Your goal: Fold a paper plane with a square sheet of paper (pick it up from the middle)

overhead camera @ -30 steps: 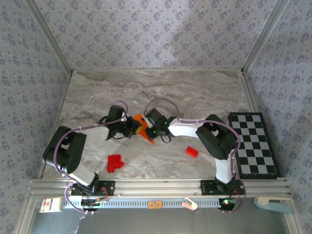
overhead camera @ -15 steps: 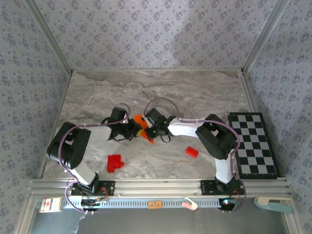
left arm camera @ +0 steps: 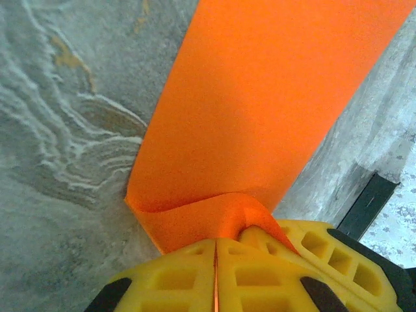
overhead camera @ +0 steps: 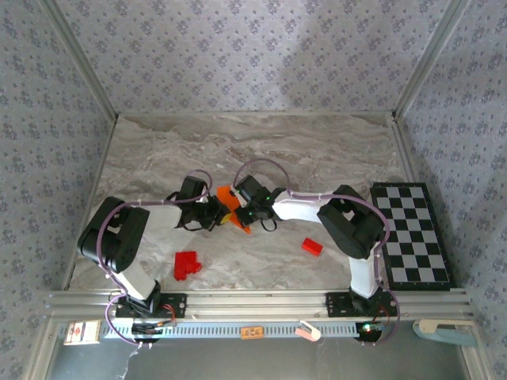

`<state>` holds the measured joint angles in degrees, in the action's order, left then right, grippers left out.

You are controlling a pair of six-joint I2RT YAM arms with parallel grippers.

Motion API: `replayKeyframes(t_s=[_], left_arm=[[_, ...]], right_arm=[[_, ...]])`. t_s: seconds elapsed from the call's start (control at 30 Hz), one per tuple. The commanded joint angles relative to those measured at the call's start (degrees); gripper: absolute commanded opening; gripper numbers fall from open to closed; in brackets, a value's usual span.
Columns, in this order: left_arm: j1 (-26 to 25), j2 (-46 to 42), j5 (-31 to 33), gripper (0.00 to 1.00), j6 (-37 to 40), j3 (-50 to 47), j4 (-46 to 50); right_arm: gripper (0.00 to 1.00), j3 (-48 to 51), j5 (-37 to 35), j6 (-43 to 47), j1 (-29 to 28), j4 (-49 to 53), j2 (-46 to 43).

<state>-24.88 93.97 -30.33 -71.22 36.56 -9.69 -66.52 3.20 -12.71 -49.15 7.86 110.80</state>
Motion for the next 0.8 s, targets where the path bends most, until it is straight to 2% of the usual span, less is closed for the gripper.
replayKeyframes(t_s=[0.0,0.77], left_arm=[[-0.4,0.7,1.1,0.09,1.8,0.4,2.4],[-0.4,3.8,2.3,0.08,3.7,2.8,9.1]], right_arm=[[0.00,-0.6,-0.2,-1.1,0.1,3.5,2.0],[0.01,-1.3,1.4,-2.1,0.4,3.5,0.4]])
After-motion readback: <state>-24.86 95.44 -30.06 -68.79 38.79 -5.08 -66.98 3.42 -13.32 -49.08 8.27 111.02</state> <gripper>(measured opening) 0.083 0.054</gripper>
